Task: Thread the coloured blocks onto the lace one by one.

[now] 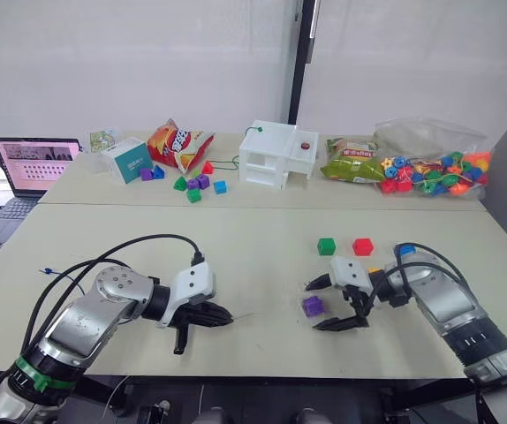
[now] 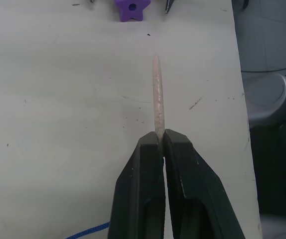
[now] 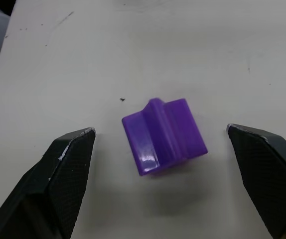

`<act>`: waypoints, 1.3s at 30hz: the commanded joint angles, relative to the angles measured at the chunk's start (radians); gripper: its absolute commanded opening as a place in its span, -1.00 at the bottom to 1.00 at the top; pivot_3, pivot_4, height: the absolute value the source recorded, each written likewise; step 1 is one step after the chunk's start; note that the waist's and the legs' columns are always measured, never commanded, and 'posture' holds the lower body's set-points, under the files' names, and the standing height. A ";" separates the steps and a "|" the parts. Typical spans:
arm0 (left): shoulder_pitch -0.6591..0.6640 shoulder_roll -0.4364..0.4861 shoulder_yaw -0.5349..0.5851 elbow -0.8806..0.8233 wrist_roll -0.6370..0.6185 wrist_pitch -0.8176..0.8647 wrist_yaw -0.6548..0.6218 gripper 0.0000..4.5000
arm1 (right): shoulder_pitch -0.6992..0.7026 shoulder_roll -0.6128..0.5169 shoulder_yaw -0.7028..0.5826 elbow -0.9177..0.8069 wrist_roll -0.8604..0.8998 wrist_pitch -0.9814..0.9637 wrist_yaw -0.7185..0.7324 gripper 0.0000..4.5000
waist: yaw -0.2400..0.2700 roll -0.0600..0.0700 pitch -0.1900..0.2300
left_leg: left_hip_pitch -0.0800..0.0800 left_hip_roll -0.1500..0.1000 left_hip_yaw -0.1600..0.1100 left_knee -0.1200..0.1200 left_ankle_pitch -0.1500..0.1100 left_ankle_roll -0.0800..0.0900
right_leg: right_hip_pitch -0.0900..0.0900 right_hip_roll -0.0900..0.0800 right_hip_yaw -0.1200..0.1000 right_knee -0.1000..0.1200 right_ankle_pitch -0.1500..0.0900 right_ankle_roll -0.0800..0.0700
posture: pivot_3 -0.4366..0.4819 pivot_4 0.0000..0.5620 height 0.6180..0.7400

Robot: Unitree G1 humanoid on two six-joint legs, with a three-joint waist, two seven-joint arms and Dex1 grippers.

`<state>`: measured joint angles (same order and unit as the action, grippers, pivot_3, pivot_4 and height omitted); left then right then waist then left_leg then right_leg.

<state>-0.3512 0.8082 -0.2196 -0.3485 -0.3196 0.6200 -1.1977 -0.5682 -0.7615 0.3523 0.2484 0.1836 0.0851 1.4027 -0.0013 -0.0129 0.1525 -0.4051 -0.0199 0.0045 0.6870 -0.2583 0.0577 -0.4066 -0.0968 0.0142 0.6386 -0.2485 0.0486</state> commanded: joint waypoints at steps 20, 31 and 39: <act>-0.188 -0.063 -0.214 0.009 0.053 0.138 0.041 -1.00 | 0.245 0.088 -0.076 -0.443 0.001 0.305 -0.246 -0.40 | 0.010 0.000 0.000 | 0.000 -0.001 -0.001 0.000 0.000 -0.001 | -0.001 0.001 0.000 0.002 0.000 0.000 | -0.05 -0.47 1.00; -0.283 -0.072 -0.303 0.023 0.098 0.181 0.023 -1.00 | 0.227 0.081 -0.049 -0.447 -0.020 0.322 -0.262 -0.40 | 0.010 0.000 0.000 | 0.001 -0.001 -0.001 0.000 0.000 -0.001 | 0.000 0.002 0.000 0.002 0.000 0.000 | -0.05 -0.47 1.00; -0.318 -0.102 -0.341 0.043 0.121 0.189 0.030 -1.00 | 0.223 0.083 -0.036 -0.459 -0.022 0.330 -0.266 -0.40 | 0.010 0.000 0.000 | 0.001 -0.001 -0.001 0.001 0.000 -0.001 | 0.000 0.002 0.000 0.002 0.000 0.000 | -0.05 -0.47 1.00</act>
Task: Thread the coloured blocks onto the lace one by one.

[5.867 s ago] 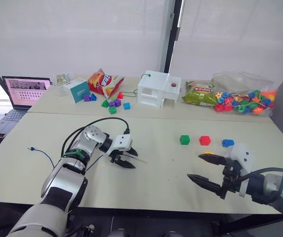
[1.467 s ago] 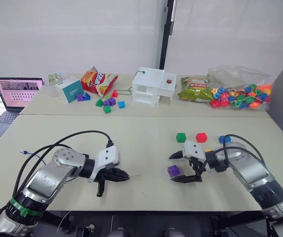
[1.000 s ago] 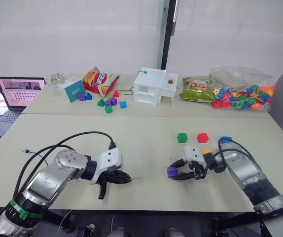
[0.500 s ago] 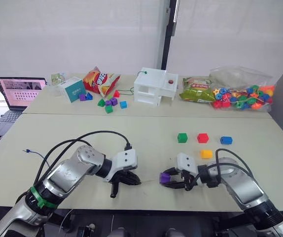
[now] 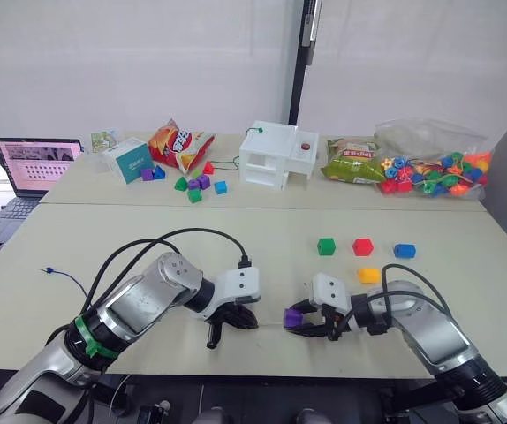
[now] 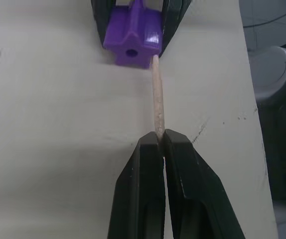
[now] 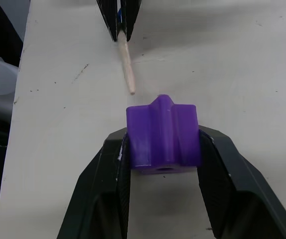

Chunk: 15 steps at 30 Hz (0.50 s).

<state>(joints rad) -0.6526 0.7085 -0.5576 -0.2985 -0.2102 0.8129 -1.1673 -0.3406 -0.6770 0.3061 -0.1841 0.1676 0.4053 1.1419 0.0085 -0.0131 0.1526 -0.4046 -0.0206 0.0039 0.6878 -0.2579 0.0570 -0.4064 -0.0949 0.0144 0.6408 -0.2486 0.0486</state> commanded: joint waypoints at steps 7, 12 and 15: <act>-0.037 -0.020 -0.017 0.025 0.041 -0.013 0.003 -1.00 | 0.001 -0.003 0.018 -0.053 -0.004 0.025 -0.011 -0.40 | 0.000 0.000 0.000 | 0.000 0.000 0.000 0.000 0.000 0.000 | 0.000 0.000 0.000 0.000 0.000 0.000 | -0.05 -0.47 1.00; -0.059 -0.058 -0.017 0.036 0.046 -0.004 0.007 -1.00 | -0.002 -0.006 0.022 -0.058 -0.006 0.030 -0.013 -0.40 | 0.000 0.000 0.000 | 0.000 0.000 0.000 0.002 0.000 0.000 | 0.000 0.000 0.000 0.000 0.000 0.000 | -0.05 -0.47 1.00; -0.060 -0.066 -0.017 0.031 0.046 0.001 0.005 -1.00 | -0.003 -0.005 0.022 -0.060 -0.005 0.032 -0.015 -0.40 | 0.000 0.000 0.000 | -0.001 0.000 0.000 0.003 0.000 0.000 | 0.000 0.001 0.000 0.001 0.000 0.000 | -0.05 -0.47 1.00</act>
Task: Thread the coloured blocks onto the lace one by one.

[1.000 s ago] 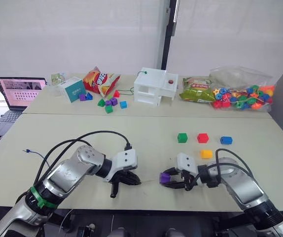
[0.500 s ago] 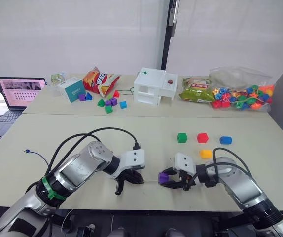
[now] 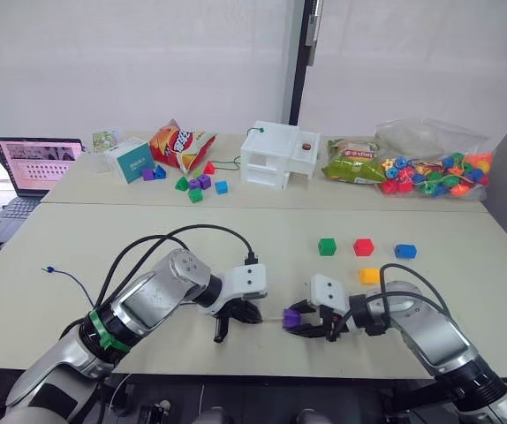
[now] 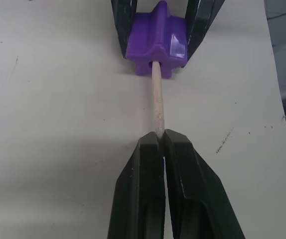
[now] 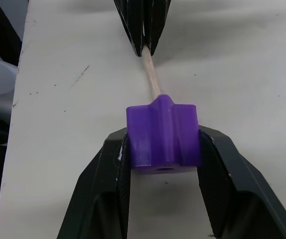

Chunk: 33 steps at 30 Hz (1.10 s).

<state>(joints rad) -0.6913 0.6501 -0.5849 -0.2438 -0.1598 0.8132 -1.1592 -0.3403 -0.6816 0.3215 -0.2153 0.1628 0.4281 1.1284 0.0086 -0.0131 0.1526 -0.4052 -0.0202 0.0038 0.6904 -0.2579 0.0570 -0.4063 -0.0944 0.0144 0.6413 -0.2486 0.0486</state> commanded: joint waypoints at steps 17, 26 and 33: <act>-0.015 -0.170 0.019 0.061 -0.013 -0.082 0.043 -1.00 | -0.005 0.007 0.013 -0.026 -0.002 0.016 -0.020 -0.40 | 0.003 0.000 0.000 | -0.001 0.000 0.000 0.003 0.000 0.000 | 0.000 0.000 0.000 0.001 0.000 0.000 | -0.05 -0.47 1.00; 0.067 -0.167 0.125 0.181 -0.032 -0.341 0.011 -0.39 | 0.001 0.006 0.006 -0.027 -0.002 0.027 -0.036 -0.40 | 0.004 0.000 0.000 | 0.000 0.000 -0.001 0.003 0.000 0.000 | 0.002 -0.001 -0.001 0.001 0.000 0.000 | -0.05 -0.47 1.00; 0.127 -0.093 0.186 0.187 -0.028 -0.457 -0.045 0.34 | 0.012 -0.002 0.000 -0.028 0.000 0.030 -0.043 -0.40 | 0.002 0.000 0.000 | 0.000 0.000 -0.001 0.003 0.000 0.000 | 0.001 -0.001 -0.001 0.001 0.000 0.000 | -0.05 -0.47 1.00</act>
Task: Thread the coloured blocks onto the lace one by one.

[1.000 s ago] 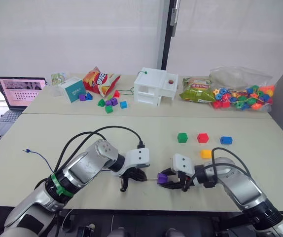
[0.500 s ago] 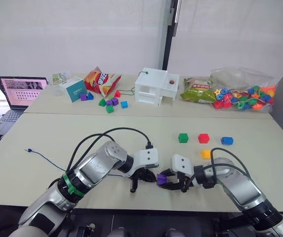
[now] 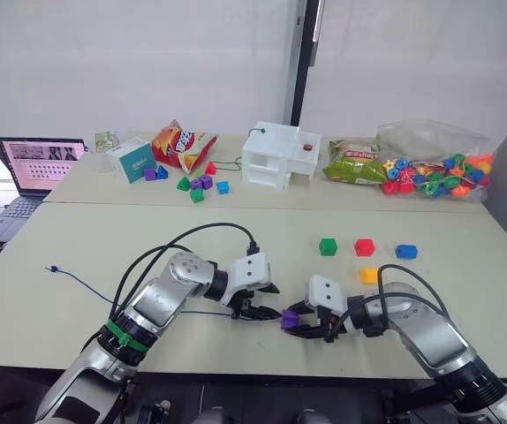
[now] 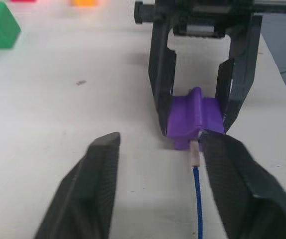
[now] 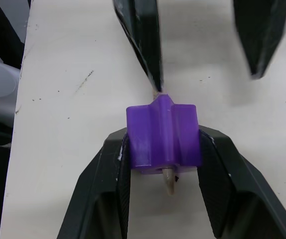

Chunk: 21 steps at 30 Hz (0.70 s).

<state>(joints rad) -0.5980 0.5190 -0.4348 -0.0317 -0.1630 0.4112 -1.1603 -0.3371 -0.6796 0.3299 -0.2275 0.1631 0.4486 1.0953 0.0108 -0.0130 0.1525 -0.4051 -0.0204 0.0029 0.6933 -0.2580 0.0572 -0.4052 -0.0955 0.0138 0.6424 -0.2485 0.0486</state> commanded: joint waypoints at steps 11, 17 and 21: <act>0.127 0.047 0.024 0.149 0.076 -0.277 -0.020 0.10 | 0.007 -0.005 -0.013 -0.029 0.011 0.026 -0.027 -0.40 | 0.003 0.000 0.000 | 0.001 0.000 0.000 0.000 0.000 0.000 | 0.001 -0.001 -0.001 0.000 0.000 0.000 | -0.05 -0.47 1.00; 0.153 0.011 0.033 0.170 0.051 -0.296 -0.037 -0.74 | 0.013 -0.013 -0.016 -0.041 0.015 0.036 -0.031 -0.40 | 0.002 0.000 0.000 | 0.001 0.000 0.000 0.000 0.000 0.000 | 0.001 -0.001 -0.001 0.000 0.000 0.000 | -0.05 -0.47 1.00; 0.155 -0.013 0.034 0.168 0.063 -0.311 -0.025 -1.00 | 0.015 -0.016 -0.016 -0.045 0.016 0.038 -0.034 -0.40 | 0.002 0.000 0.000 | 0.001 0.000 0.000 0.000 0.000 0.000 | 0.001 -0.001 0.000 0.000 0.000 0.000 | -0.05 -0.47 1.00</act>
<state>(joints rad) -0.4593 0.5191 -0.3725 0.1298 -0.1211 0.1064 -1.1859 -0.3274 -0.6867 0.3273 -0.2490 0.1782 0.4816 1.0674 0.0130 -0.0129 0.1524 -0.4045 -0.0206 0.0028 0.6932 -0.2582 0.0575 -0.4042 -0.0965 0.0133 0.6421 -0.2485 0.0487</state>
